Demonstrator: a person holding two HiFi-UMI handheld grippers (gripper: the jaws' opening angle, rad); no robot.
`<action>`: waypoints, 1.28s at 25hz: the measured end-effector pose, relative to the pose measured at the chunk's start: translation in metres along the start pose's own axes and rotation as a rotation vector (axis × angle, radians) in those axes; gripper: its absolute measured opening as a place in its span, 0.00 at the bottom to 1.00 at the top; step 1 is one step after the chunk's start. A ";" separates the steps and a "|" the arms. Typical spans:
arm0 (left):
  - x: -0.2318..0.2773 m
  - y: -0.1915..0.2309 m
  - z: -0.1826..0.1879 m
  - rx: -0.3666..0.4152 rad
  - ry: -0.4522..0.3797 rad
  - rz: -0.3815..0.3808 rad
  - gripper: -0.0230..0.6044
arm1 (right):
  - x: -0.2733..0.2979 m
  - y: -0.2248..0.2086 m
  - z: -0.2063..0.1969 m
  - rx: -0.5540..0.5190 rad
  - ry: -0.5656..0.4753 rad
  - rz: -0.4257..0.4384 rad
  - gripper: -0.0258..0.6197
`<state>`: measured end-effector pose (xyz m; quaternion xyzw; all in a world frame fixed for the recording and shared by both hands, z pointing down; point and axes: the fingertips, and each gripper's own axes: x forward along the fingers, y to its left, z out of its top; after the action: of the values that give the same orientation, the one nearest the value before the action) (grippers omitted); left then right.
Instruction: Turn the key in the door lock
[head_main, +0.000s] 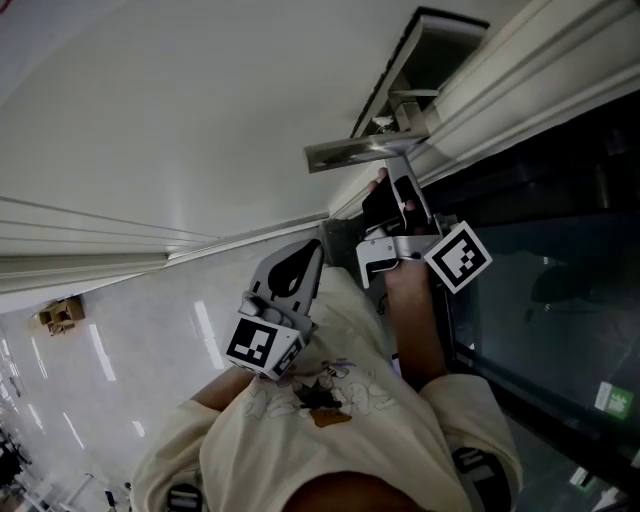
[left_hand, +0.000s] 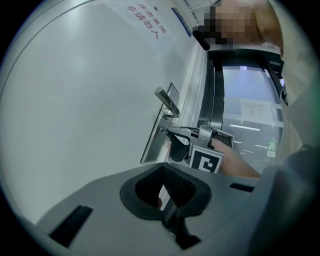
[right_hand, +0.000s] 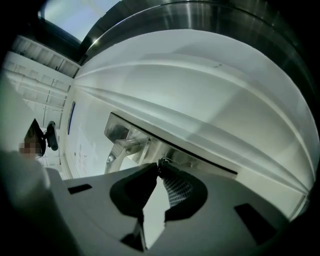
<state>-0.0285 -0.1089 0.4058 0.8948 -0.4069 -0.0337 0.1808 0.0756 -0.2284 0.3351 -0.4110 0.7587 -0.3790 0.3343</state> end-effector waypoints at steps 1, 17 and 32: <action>0.000 0.000 0.000 0.000 0.001 -0.002 0.04 | 0.000 0.000 0.000 0.011 -0.002 0.009 0.10; 0.002 0.005 -0.025 -0.097 0.036 0.011 0.04 | -0.099 -0.046 -0.064 -0.707 0.277 -0.290 0.20; -0.041 -0.060 -0.027 -0.062 -0.027 0.142 0.04 | -0.152 0.002 -0.114 -0.659 0.407 -0.048 0.14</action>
<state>-0.0071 -0.0341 0.4062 0.8571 -0.4705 -0.0453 0.2049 0.0485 -0.0602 0.4184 -0.4303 0.8809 -0.1965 0.0177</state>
